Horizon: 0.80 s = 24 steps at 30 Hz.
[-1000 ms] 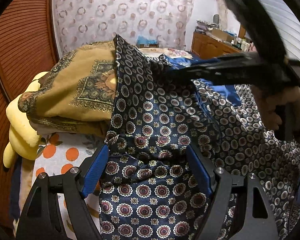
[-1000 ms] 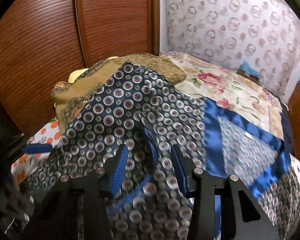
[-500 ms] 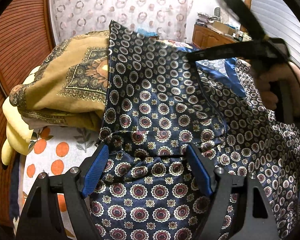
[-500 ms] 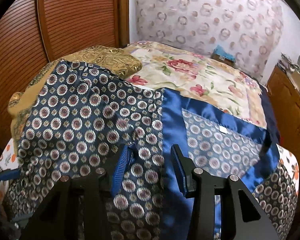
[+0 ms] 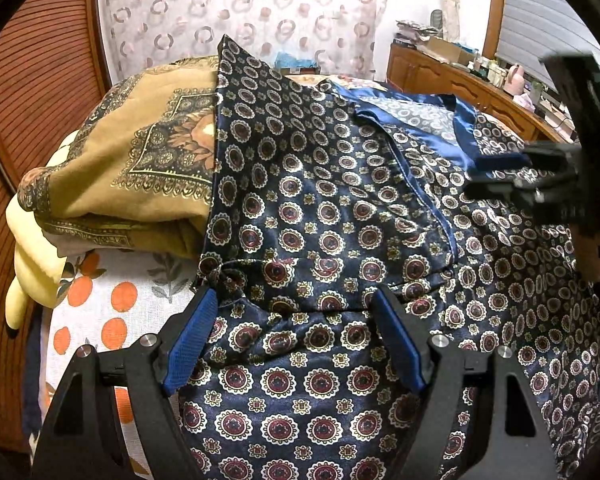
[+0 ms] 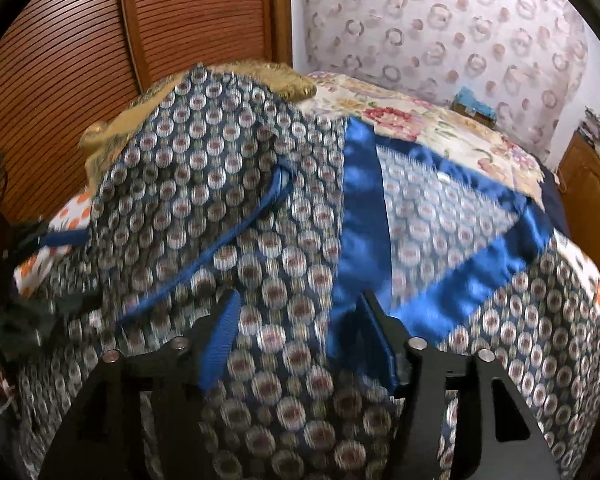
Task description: Fold small clothes
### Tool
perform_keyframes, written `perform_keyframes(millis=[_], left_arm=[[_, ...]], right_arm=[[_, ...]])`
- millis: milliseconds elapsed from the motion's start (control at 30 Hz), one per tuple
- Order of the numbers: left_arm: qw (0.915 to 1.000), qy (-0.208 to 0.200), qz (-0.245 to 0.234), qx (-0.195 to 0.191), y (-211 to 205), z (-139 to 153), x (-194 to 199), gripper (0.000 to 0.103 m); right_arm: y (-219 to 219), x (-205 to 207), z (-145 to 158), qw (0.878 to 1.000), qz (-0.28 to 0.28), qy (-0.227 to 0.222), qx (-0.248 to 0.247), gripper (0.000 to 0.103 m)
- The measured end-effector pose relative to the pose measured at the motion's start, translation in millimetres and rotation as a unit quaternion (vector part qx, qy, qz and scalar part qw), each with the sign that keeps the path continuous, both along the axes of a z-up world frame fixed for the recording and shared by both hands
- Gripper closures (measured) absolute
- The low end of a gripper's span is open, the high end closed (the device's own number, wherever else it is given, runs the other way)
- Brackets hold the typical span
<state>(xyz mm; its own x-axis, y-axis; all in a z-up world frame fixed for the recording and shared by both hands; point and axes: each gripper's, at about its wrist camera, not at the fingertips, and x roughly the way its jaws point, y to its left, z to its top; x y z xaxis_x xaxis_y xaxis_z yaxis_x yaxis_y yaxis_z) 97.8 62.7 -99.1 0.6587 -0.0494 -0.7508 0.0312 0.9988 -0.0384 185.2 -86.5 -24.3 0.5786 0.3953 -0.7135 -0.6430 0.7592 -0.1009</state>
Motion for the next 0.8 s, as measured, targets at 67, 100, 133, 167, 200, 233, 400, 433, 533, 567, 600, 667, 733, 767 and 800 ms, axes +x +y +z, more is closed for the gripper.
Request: perform_keyframes(millis=[67, 100, 133, 167, 200, 233, 400, 433, 533, 567, 600, 667, 733, 767, 800], left_arm=[[1.0, 0.0, 0.0, 0.0, 0.4, 0.2, 0.1, 0.023], [1.0, 0.0, 0.0, 0.0, 0.5, 0.1, 0.2, 0.023], [1.0, 0.0, 0.001, 0.001, 0.4, 0.2, 0.4, 0.023], [1.0, 0.0, 0.0, 0.001, 0.1, -0.6, -0.1, 0.023], [1.0, 0.0, 0.0, 0.001, 0.2, -0.5, 0.1, 0.023], [1.0, 0.0, 0.0, 0.001, 0.3, -0.4, 0.4, 0.023], [1.0, 0.0, 0.0, -0.001, 0.7, -0.2, 0.5, 0.023], [1.0, 0.0, 0.0, -0.001, 1.3, -0.1, 0.5, 0.023], [1.0, 0.0, 0.0, 0.0, 1.0, -0.2, 0.4, 0.023], [1.0, 0.0, 0.0, 0.0, 0.7, -0.3, 0.6, 0.023], [1.0, 0.0, 0.0, 0.0, 1.1, -0.3, 0.3, 0.023], [1.0, 0.0, 0.0, 0.0, 1.1, -0.3, 0.3, 0.023], [1.0, 0.0, 0.0, 0.0, 1.4, -0.3, 0.1, 0.023], [1.0, 0.0, 0.0, 0.0, 1.4, -0.2, 0.1, 0.023], [1.0, 0.0, 0.0, -0.001, 1.5, -0.2, 0.2, 0.023]], right_arm=[[-6.6, -1.0, -6.5, 1.0, -0.003, 0.001, -0.018, 0.04], [-5.5, -3.5, -7.1, 1.0, -0.004, 0.002, -0.023, 0.04], [-7.4, -4.6, -7.5, 1.0, -0.004, -0.002, -0.024, 0.039], [-8.8, -5.3, -7.6, 1.0, -0.004, -0.004, -0.026, 0.036], [-10.5, -5.5, -7.0, 1.0, -0.003, -0.002, -0.025, 0.036], [-11.7, -6.4, -6.6, 1.0, -0.003, 0.0, -0.024, 0.035], [-13.3, -9.0, -10.6, 1.0, -0.003, -0.001, -0.027, 0.022], [-11.2, -9.7, -11.8, 1.0, -0.004, -0.003, -0.028, 0.022], [-12.9, -15.4, -15.8, 0.999, -0.02, -0.006, -0.03, 0.017], [-13.5, -16.0, -16.5, 0.999, -0.027, -0.005, -0.028, 0.014], [-14.3, -16.9, -17.7, 0.999, -0.032, -0.003, -0.024, 0.013], [-17.7, -19.7, -19.4, 0.999, -0.035, -0.005, -0.018, 0.011], [-19.5, -22.5, -20.3, 0.999, -0.032, -0.011, -0.015, 0.01], [-20.8, -23.2, -20.7, 0.999, -0.034, -0.01, -0.013, 0.009], [-22.2, -24.4, -20.9, 0.999, -0.038, -0.007, -0.015, 0.009]])
